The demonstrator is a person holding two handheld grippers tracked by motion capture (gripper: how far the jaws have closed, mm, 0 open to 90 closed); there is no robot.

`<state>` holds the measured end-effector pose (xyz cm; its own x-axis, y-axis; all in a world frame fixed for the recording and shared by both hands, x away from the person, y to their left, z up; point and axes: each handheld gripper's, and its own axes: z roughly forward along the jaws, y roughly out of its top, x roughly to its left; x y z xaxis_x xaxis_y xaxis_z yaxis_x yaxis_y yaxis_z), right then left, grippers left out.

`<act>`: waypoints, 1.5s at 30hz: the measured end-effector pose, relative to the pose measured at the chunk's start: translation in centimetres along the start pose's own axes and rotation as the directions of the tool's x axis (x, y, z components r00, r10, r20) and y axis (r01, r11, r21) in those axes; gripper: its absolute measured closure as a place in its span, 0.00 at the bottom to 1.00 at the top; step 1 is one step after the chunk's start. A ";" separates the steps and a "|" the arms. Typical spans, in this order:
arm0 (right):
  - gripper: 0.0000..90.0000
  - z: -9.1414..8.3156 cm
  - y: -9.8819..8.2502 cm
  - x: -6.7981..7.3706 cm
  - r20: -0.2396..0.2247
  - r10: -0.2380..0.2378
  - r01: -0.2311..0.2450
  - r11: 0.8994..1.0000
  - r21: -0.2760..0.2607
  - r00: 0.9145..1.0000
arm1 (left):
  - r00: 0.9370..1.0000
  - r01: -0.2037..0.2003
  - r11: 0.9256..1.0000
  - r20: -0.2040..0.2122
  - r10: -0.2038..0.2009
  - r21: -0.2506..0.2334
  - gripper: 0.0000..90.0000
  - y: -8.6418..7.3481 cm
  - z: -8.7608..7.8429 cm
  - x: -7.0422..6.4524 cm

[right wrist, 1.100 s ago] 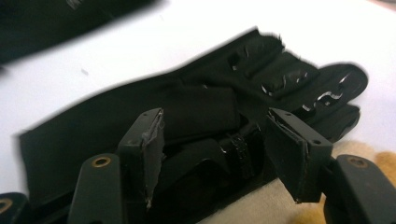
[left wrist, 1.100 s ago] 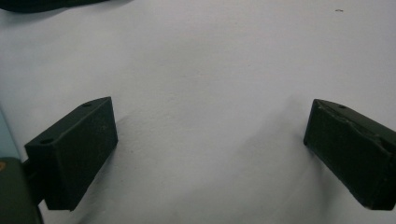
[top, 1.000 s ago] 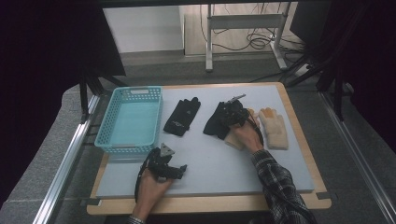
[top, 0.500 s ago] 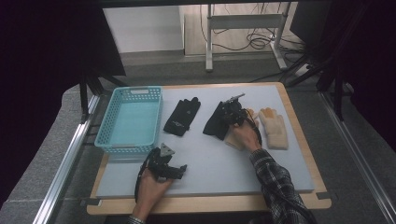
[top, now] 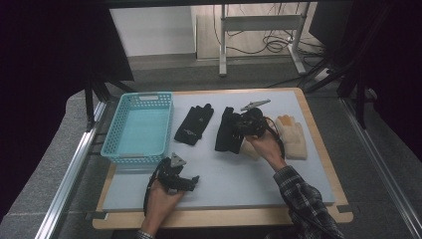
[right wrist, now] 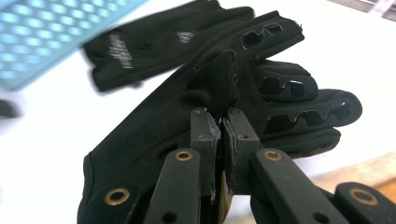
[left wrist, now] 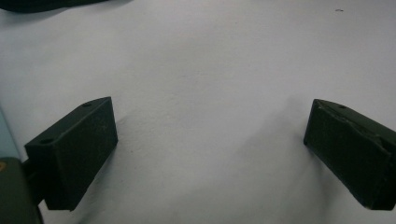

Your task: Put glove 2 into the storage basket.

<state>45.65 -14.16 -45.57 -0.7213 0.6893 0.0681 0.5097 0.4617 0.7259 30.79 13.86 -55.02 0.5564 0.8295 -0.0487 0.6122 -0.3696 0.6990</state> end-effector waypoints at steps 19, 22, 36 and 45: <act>0.85 -2.1 -6.6 8.5 -0.124 -0.095 0.097 0.995 0.016 0.988 | 1.000 0.003 1.000 -0.002 -0.003 -0.003 0.04 0.0 0.0 0.0; 0.71 -2.1 -6.7 8.7 -0.107 -0.125 0.125 0.992 -0.001 0.986 | 1.000 0.001 1.000 -0.002 -0.001 -0.003 0.04 0.0 0.0 0.0; 0.53 -0.8 -4.9 4.7 -0.092 -0.066 0.063 0.997 -0.037 0.994 | 1.000 0.005 1.000 -0.016 -0.004 0.011 0.04 -0.5 -0.7 0.2; 0.58 3.4 -1.6 5.0 -0.119 -0.078 0.075 0.997 -0.027 0.990 | 1.000 0.015 1.000 -0.014 -0.015 0.002 0.04 -0.9 -1.0 0.9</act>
<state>42.84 -9.56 -48.67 -0.8096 0.5796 0.0927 0.4413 0.4968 0.7473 30.16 15.34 -55.03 0.5392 0.8407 -0.0497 0.6219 -0.3577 0.6967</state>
